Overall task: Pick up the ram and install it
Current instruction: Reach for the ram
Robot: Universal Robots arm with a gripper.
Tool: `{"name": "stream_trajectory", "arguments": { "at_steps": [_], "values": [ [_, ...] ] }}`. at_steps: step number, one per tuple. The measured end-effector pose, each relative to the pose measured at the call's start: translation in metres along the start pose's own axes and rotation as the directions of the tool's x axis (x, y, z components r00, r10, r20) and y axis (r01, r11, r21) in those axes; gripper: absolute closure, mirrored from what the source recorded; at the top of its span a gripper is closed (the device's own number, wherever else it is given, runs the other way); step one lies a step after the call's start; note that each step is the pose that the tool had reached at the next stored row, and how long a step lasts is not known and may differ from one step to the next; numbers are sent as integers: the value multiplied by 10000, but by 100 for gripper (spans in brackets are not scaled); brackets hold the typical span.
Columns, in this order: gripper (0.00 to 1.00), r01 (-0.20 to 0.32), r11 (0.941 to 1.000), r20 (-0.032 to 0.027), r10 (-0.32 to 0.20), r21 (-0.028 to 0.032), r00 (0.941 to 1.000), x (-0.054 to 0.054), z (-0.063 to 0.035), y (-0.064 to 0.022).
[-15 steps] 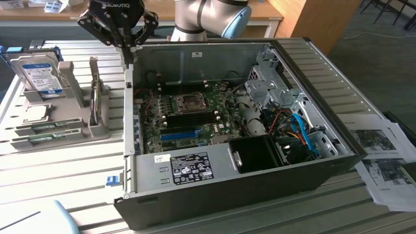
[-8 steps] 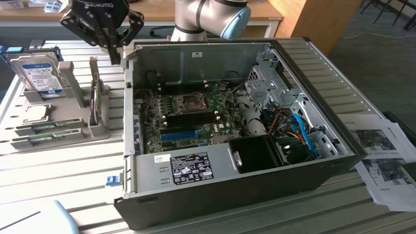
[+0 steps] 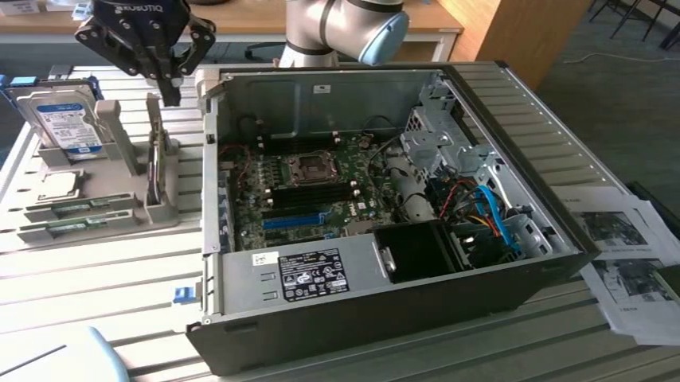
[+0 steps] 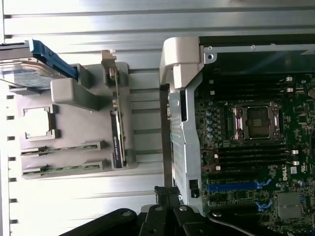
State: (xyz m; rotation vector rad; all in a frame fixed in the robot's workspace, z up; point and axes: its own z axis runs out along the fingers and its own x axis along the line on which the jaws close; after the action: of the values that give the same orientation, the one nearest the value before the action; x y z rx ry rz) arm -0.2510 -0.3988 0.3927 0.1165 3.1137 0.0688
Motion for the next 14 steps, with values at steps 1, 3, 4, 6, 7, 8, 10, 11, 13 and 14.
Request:
{"name": "stream_trajectory", "arguments": {
  "at_steps": [1,3,4,6,7,8,10,11,13,14],
  "values": [
    [91,0,10000,0,0,0,10000,20,0,-2],
    [91,-1,10000,0,1,0,10000,59,-1,-4],
    [91,-1,10000,0,1,0,10000,79,-1,-6],
    [91,0,10000,1,0,-1,10000,122,-1,-9],
    [91,0,10000,1,0,0,10000,143,-2,-11],
    [91,0,10000,1,0,0,10000,163,-2,-12],
    [91,0,10000,0,0,0,10000,204,-3,-15],
    [91,0,10000,-1,0,0,10000,225,-4,-17],
    [91,-1,10000,0,1,0,10000,269,-5,-20],
    [91,-1,10000,0,1,0,10000,290,-5,-22]
  ]
}}
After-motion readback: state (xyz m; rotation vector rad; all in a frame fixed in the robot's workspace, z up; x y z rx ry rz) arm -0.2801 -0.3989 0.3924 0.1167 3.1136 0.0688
